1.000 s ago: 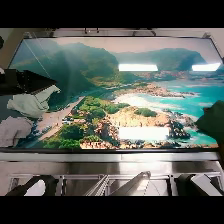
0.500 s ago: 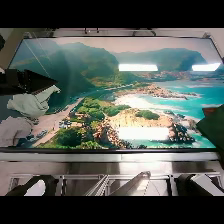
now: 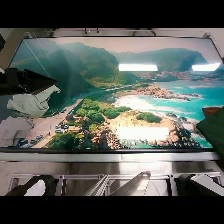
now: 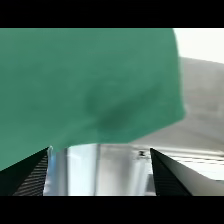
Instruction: Fold the shirts.
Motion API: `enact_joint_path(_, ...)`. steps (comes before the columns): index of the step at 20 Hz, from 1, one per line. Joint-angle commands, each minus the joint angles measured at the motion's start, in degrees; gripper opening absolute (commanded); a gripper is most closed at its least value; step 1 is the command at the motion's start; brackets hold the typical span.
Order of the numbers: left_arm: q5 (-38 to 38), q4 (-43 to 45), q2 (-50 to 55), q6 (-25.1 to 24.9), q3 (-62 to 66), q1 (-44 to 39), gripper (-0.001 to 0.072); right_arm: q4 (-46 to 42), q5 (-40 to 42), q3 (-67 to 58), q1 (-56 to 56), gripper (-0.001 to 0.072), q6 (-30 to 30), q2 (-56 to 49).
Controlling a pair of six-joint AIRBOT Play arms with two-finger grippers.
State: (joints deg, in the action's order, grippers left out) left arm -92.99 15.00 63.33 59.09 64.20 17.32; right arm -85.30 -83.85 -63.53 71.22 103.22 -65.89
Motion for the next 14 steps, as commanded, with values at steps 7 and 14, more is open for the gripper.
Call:
enact_joint_path(7,3.67,2.64,-0.04,-0.55,7.96,0.70,0.0020,39.21,8.37,-10.84,-23.65,0.0025,-11.10,1.60)
enact_joint_path(14,4.83,11.04,-7.26,1.36,5.64,-1.18,0.0020,23.30,11.89,-9.51,-64.30,0.0022,-15.10,13.81)
